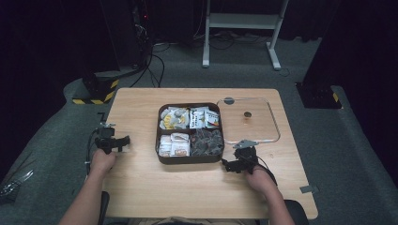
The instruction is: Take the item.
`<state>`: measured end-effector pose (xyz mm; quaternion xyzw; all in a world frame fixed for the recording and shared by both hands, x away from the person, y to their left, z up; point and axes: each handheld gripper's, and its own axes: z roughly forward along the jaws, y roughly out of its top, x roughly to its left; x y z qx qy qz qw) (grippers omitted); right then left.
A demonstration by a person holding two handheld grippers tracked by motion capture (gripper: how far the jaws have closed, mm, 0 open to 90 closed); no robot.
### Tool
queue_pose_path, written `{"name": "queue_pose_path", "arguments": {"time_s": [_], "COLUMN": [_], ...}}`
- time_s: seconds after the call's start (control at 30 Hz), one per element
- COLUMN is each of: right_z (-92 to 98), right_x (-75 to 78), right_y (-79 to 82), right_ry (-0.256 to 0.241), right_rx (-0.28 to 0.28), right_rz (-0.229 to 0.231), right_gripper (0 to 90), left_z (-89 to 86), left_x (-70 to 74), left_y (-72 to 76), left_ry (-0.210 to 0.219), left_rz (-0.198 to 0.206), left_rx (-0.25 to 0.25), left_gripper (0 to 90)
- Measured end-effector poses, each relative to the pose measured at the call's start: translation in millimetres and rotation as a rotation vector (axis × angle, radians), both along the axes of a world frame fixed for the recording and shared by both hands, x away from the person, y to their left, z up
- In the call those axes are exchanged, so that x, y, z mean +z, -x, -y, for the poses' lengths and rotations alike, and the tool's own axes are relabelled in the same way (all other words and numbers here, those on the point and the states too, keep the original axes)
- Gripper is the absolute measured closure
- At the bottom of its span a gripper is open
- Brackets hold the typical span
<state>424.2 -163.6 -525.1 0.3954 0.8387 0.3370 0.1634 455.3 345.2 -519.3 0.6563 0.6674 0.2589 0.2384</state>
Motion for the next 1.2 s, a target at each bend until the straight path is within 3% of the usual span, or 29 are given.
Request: {"name": "queue_pose_path", "arguments": {"time_s": [0.17, 0.33, 0.47, 0.53, 0.57, 0.67, 0.77, 0.8, 0.87, 1.1, 1.2], "right_z": [0.2, 0.2, 0.3, 0.5, 0.2, 0.0, -0.3, -0.4, -0.4, -0.1, 0.1], "right_x": [0.1, 0.1, 0.1, 0.3, 0.0, 0.1, 0.3, 0.4, 0.1, 0.0, 0.1], "right_y": [-0.1, -0.1, -0.1, -0.3, -0.2, -0.1, -0.2, -0.3, -0.1, 0.1, 0.2], "right_ry": [0.000, 0.000, -0.002, -0.001, 0.000, 0.000, 0.000, 0.002, -0.002, 0.000, 0.001], "right_rx": [0.000, 0.001, -0.001, 0.002, 0.002, 0.002, -0.001, -0.002, -0.003, -0.001, -0.001], "right_rz": [0.000, 0.000, -0.002, -0.004, -0.001, -0.001, -0.005, -0.004, -0.003, -0.001, -0.001], "right_gripper": [7.9, 7.9, 7.9, 7.9, 7.8, 7.8, 7.7, 7.7, 7.8, 7.9, 8.0], "left_z": [1.8, -1.0, 3.0, 5.5, 5.5, 8.5, 9.2, 9.1, 8.9, 13.1, 21.8], "left_x": [3.4, 11.8, 16.4, 22.2, 22.2, 28.6, 33.3, 36.8, 38.3, 51.1, 56.4], "left_y": [1.3, 1.1, 1.3, 3.8, 3.8, 7.1, 9.3, 9.2, 9.7, 10.9, 9.0], "left_ry": [0.028, 0.115, 0.101, 0.154, 0.154, 0.216, 0.209, 0.182, 0.176, 0.205, 0.186], "left_rz": [-0.016, -0.010, -0.003, 0.009, 0.009, 0.013, 0.035, 0.049, 0.052, 0.091, 0.093], "left_rx": [-0.074, -0.104, -0.138, -0.221, -0.221, -0.250, -0.262, -0.286, -0.290, -0.337, -0.377], "left_gripper": [18.5, 16.8, 16.1, 15.2, 16.0, 19.8, 24.8, 25.3, 23.9, 34.8, 34.8]}}
